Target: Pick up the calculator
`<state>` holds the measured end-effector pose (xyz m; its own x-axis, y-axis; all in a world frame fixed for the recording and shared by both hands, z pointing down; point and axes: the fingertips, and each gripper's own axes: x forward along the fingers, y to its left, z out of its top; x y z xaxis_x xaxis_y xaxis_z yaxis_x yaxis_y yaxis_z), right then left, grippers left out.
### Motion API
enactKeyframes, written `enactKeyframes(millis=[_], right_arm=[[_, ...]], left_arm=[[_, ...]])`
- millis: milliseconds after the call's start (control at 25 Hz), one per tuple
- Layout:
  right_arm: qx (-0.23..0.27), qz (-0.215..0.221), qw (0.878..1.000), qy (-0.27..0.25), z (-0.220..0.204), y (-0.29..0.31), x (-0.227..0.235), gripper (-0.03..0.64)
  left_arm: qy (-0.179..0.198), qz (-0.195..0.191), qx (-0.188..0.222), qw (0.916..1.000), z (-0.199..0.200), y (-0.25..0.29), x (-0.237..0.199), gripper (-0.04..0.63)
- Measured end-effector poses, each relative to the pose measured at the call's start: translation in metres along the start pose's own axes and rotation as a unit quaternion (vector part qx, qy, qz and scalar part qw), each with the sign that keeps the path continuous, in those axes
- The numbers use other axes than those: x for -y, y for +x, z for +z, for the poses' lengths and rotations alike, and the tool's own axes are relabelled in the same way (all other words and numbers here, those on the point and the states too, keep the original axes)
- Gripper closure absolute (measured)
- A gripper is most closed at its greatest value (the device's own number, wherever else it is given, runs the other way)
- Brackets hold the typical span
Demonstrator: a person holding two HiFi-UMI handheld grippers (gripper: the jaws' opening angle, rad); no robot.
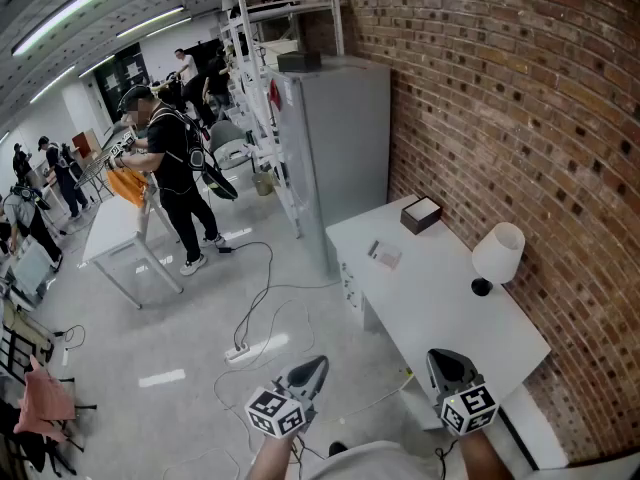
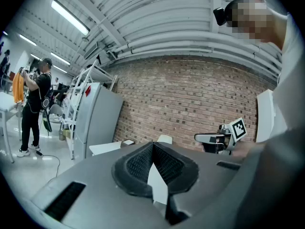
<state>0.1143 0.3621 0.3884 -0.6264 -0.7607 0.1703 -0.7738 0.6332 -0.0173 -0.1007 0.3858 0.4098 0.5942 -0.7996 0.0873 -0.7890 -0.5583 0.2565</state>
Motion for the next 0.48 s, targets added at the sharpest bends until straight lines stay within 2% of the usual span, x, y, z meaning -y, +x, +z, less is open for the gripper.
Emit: enactKeyframes(millis=[480], right_arm=[[0.010,0.003,1.000,-0.008,0.0055,-0.0039,-0.0051,0.606]], left_arm=[[-0.006,-0.011,0.010,0.9999,0.0085,-0.0009,0.0097,0.583]])
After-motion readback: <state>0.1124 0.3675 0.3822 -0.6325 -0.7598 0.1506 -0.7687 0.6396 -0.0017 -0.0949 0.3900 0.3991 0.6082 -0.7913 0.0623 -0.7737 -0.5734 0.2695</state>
